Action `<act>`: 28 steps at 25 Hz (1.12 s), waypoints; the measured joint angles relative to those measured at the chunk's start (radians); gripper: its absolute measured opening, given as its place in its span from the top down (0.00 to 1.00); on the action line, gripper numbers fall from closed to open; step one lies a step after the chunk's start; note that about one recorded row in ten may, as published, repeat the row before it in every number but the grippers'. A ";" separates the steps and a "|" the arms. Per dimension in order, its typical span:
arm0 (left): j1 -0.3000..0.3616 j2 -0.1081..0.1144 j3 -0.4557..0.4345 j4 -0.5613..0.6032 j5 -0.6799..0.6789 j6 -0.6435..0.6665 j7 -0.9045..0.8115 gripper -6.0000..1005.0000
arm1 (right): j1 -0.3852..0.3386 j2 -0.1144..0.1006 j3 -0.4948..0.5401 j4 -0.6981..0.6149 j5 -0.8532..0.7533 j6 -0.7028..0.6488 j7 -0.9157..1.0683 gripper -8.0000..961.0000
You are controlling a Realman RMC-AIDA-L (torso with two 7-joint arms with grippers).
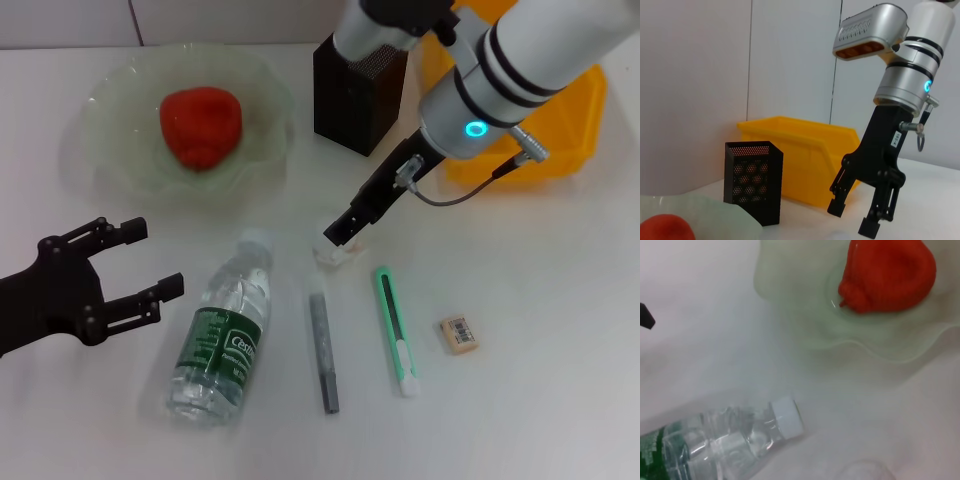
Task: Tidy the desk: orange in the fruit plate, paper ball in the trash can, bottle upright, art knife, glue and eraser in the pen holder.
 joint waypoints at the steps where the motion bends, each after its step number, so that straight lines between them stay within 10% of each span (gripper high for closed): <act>1: 0.000 0.000 0.001 0.000 0.000 0.000 0.001 0.19 | 0.001 0.000 -0.011 0.006 0.006 0.010 0.003 0.20; 23: -0.002 -0.014 -0.003 -0.011 0.000 -0.002 0.044 0.19 | 0.066 0.001 -0.144 0.176 0.075 0.152 -0.001 0.30; 25: -0.002 -0.014 -0.003 -0.011 0.000 -0.003 0.044 0.19 | 0.064 0.001 -0.147 0.170 0.075 0.156 0.000 0.49; 28: -0.002 -0.014 -0.003 -0.011 0.000 -0.007 0.044 0.19 | 0.045 -0.001 -0.144 0.133 0.074 0.148 0.012 0.50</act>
